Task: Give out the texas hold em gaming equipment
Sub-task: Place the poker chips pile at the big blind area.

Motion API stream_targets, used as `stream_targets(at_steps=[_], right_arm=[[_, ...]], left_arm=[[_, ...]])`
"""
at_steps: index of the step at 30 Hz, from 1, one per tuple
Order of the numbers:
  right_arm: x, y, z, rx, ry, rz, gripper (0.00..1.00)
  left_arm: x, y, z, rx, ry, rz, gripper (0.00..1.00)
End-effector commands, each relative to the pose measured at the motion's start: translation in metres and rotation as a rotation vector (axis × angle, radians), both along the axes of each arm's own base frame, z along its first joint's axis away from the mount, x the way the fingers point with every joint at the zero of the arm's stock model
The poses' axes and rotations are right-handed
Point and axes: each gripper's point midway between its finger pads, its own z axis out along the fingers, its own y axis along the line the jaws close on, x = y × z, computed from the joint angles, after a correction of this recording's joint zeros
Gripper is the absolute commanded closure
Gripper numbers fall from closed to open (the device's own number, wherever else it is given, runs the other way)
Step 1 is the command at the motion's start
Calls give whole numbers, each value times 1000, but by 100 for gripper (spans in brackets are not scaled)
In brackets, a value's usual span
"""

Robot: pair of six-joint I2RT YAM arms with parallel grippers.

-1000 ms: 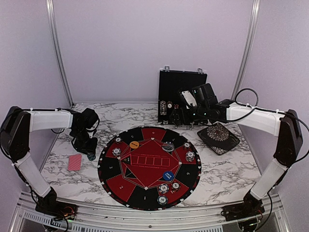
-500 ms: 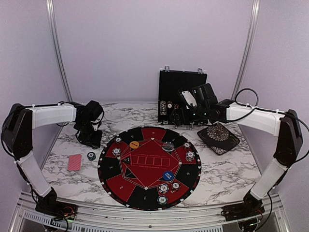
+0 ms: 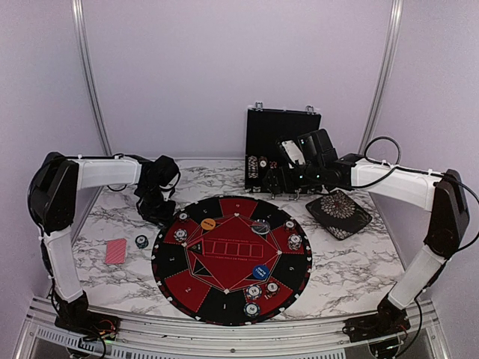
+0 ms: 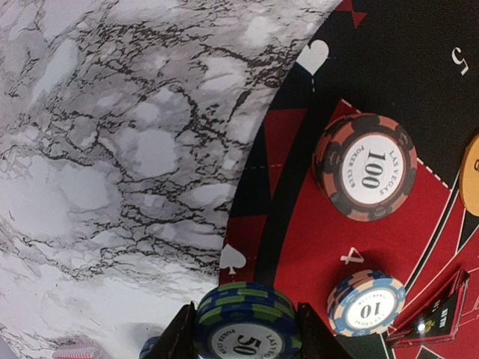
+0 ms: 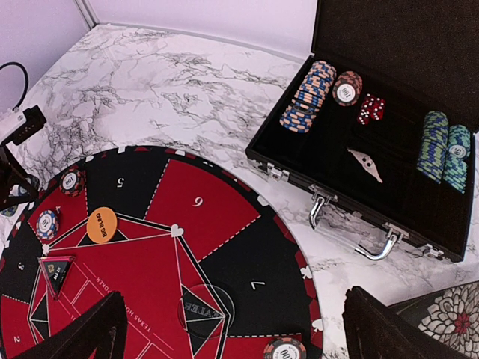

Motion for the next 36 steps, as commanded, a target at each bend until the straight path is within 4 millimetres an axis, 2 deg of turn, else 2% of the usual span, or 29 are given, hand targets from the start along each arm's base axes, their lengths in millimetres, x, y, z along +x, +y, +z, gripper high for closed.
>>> stream_targets(at_steps=[1,17,36], right_arm=[[5,-4,30,26,-63,-14,2],[6,-4,27,22,-59,-13,2],[7,-3,24,17,-54,-12,2]], left_arm=[[4,-8,-2,-1,17,-23,63],[17,-19,-17,-5,30,-28,63],[18,-22,-23,-10,35,-31,62]])
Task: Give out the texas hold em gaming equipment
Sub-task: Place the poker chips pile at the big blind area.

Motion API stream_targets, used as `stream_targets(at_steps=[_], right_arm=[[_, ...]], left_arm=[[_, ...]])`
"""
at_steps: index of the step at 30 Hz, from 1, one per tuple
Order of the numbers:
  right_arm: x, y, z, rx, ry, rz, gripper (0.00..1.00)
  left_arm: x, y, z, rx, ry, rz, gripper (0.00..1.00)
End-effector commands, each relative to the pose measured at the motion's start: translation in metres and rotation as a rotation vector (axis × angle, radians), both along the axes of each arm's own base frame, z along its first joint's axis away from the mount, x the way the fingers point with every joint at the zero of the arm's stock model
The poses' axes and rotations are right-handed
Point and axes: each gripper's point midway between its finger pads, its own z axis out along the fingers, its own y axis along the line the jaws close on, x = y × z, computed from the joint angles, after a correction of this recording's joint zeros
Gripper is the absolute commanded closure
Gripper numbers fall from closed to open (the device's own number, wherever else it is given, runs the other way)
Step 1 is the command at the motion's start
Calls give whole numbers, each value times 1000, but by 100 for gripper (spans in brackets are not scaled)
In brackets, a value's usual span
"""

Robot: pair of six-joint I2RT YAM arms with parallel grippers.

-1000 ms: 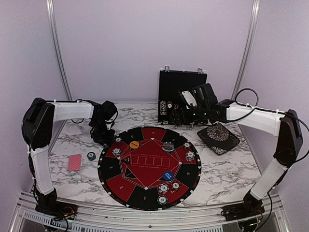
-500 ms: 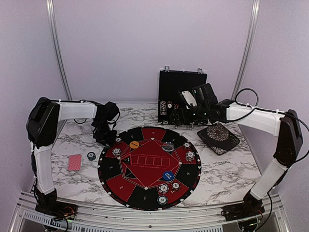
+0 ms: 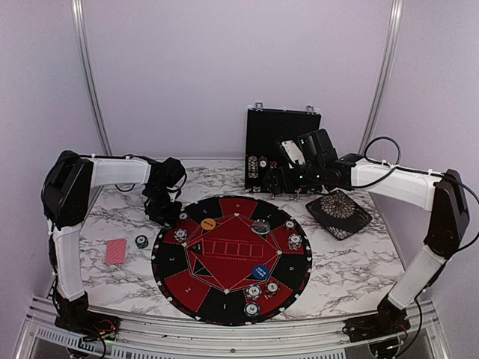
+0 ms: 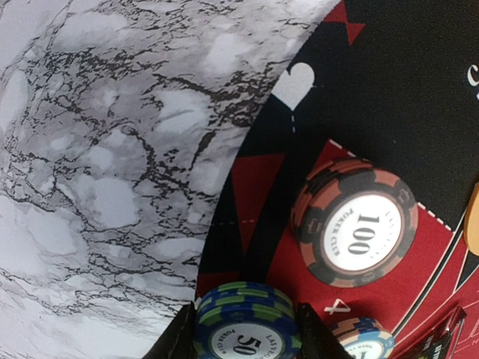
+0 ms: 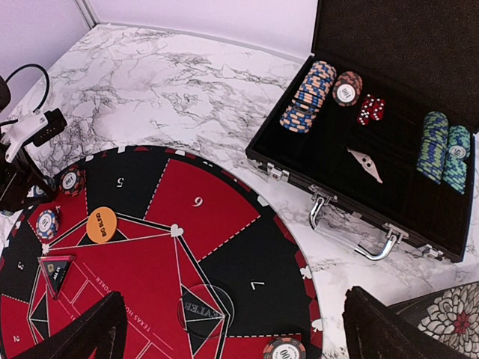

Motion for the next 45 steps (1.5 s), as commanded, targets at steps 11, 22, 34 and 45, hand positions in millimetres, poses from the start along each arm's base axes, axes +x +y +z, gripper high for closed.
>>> stream_targets(at_steps=[11,22,34,45], right_arm=[[7,-3,24,19,-52,-13,2],[6,-3,25,20,-54,-13,2],[7,-3,26,21,-54,-14,2],[6,-3,28,22,-57,-13,2]], left_arm=[[3,-7,-5,-7,7,-15,59],[3,-8,-3,-9,3,-16,54],[7,-8,6,-17,-20,-17,50],[7,-9,16,-25,-38,-18,50]])
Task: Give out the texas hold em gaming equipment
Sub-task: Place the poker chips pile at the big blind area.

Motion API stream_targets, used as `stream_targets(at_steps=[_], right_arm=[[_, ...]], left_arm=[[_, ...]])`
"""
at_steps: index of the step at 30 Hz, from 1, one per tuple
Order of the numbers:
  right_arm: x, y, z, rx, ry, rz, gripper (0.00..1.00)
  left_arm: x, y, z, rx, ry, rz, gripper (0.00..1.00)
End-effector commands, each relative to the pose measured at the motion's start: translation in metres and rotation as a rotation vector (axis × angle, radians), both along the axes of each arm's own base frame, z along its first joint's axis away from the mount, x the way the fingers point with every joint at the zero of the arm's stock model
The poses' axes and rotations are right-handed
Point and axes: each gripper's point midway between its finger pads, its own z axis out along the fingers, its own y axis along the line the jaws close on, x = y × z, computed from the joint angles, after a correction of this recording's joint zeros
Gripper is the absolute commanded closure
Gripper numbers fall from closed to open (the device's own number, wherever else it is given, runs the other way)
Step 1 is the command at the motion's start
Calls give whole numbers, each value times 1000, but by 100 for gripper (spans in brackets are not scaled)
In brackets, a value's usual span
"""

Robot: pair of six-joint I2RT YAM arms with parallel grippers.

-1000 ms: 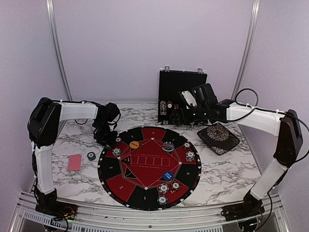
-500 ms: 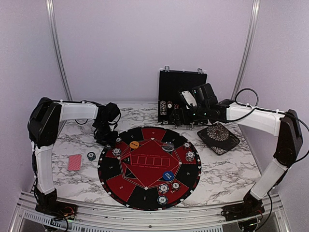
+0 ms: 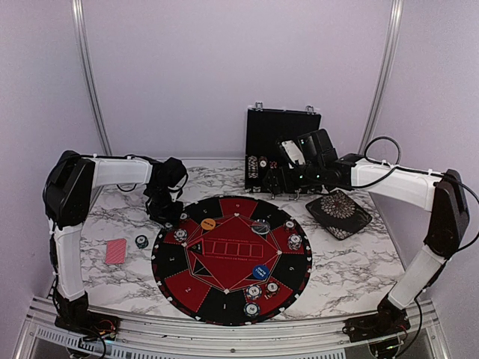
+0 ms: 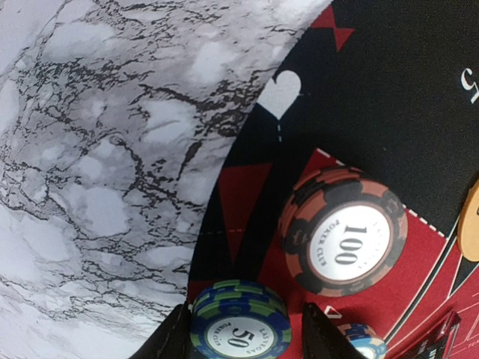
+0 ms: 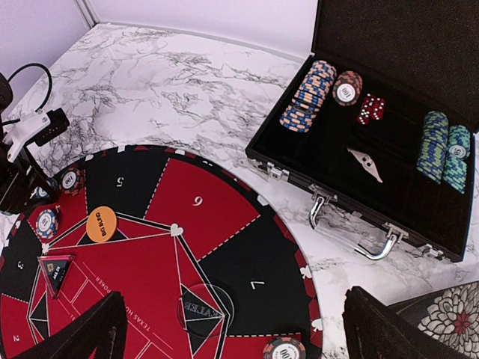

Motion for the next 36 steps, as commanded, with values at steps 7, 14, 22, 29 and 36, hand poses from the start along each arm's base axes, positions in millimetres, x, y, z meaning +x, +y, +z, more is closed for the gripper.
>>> stream_targets(at_steps=[7,14,22,29,36], right_arm=[[6,-4,28,24,-57,-15,2],[5,-4,32,28,-64,-15,2],[3,-4,35,38,-66,-10,2],[1,-1,34,50,-56,3,2],[0,0,35,57,-55,9,2]], left_arm=[[5,-2,25,-13,-54,-9,50],[0,4,35,-6,-71,-1,49],[-20,20,51,7,-93,26,49],[-52,45,51,35,-86,72,46],[-74,64,44,42,-73,110,43]])
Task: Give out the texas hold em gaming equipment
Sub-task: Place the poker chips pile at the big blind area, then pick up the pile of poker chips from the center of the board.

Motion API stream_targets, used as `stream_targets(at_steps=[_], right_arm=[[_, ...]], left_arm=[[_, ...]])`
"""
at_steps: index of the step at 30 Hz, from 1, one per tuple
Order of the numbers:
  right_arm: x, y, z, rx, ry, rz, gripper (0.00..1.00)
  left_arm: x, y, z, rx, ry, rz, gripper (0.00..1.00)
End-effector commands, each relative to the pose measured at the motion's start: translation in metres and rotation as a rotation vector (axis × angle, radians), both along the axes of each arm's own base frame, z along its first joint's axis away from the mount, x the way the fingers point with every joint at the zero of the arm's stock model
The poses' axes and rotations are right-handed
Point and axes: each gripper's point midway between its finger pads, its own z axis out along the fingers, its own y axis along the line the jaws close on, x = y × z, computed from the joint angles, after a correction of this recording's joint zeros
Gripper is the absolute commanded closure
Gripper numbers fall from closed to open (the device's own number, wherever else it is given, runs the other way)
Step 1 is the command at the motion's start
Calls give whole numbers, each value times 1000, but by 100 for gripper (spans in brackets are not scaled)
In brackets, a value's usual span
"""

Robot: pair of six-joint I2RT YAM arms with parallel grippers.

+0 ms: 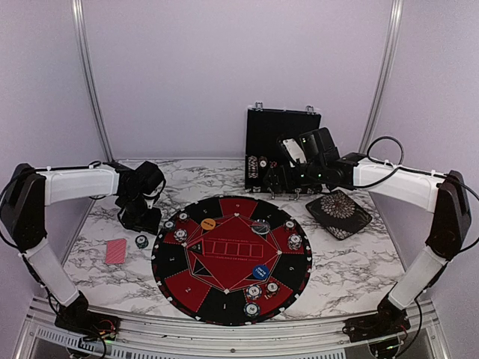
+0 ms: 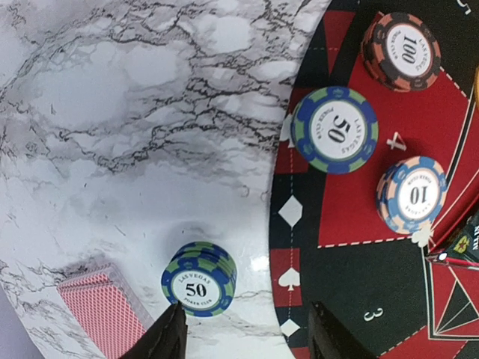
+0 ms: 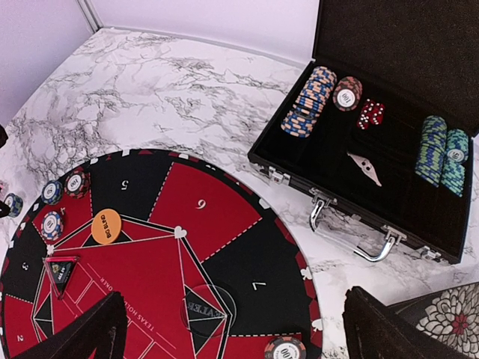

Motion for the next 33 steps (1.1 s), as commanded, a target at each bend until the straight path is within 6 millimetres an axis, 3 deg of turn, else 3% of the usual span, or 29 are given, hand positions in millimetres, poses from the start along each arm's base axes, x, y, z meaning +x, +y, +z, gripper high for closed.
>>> stream_targets(at_steps=[1,16,33], right_arm=[[3,0,27,44,-47,2,2],[4,-1,27,41,-47,-1,2],[5,-1,26,34,-45,-4,2]], left_arm=[[-8,12,2,5,-7,39,43],[-13,24,-18,-23,31,64,36],[-10,33,-41,-15,66,78,35]])
